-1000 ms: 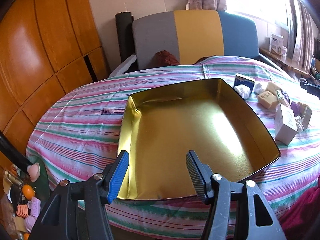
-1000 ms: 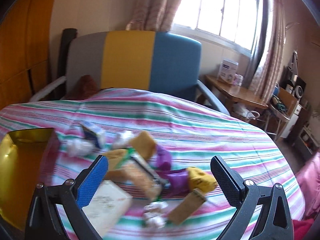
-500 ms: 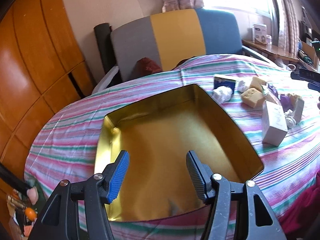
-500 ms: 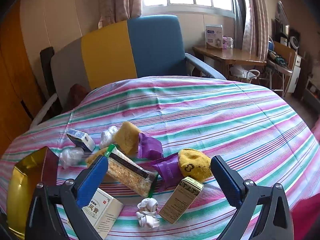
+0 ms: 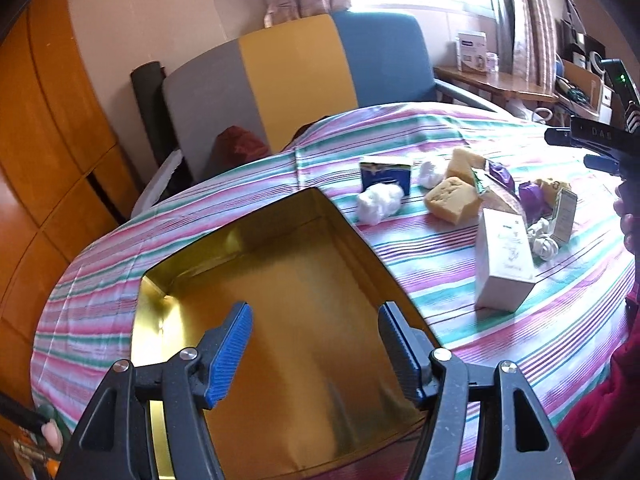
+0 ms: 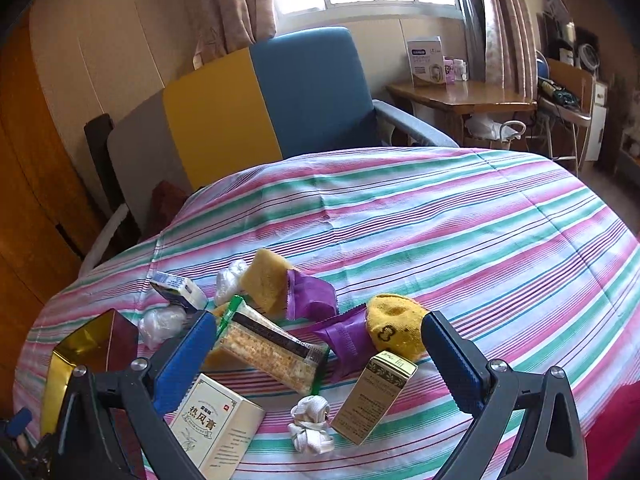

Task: Organize objects
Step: 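Move the left tool from the gold tray toward the plastic-wrapped white ball, then grasp the plastic-wrapped white ball with the left gripper and lift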

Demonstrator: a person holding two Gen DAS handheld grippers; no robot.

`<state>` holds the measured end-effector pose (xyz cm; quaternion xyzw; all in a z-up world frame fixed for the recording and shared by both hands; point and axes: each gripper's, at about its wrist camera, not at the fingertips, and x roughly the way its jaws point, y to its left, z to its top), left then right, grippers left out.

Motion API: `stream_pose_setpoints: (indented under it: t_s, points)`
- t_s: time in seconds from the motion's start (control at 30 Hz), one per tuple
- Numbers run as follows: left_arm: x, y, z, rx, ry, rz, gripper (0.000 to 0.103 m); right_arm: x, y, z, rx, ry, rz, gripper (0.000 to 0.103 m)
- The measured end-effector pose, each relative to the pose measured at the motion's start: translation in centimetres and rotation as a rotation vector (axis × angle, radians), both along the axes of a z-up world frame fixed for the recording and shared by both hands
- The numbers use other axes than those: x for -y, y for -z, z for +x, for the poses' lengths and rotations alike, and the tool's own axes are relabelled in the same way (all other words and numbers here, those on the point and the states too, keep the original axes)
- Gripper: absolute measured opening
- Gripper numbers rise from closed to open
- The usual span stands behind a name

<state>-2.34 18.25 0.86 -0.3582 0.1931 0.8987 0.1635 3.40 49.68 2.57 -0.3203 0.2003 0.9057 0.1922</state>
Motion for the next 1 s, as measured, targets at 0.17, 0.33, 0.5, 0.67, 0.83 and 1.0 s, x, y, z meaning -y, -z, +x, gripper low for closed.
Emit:
stream_pose_setpoints:
  t_s: [0.17,0.33,0.5,0.67,0.83,1.0]
  points:
    - [-1.8,0.0,-1.0,0.009,0.044,-0.013,0.066,-0.2,0.0,0.1,-0.008,-0.004,-0.023,0.103]
    - [-3.5,-0.1,-2.7,0.026,0.098,-0.013,0.066,-0.1,0.0,0.0,-0.009,-0.022,-0.036,0.103]
    - [-5.3,-0.9,-5.5,0.055,0.193,0.007,0.066,0.3,0.4,-0.4,0.01,-0.053,-0.051,0.103]
    - [-8.7,-0.3,-9.4,0.067,0.303,-0.062,0.066,0.4,0.6,-0.5,0.014,-0.074,-0.073,0.103]
    - [-12.0,2.5,-13.1,0.145,0.354,-0.138,0.066,0.4,0.4,-0.4,0.0,-0.084,-0.087,0.103]
    - [-14.5,5.2,-16.1,0.208,0.352,-0.196,0.066,0.7,0.4,-0.7,0.0,-0.11,-0.09,0.103]
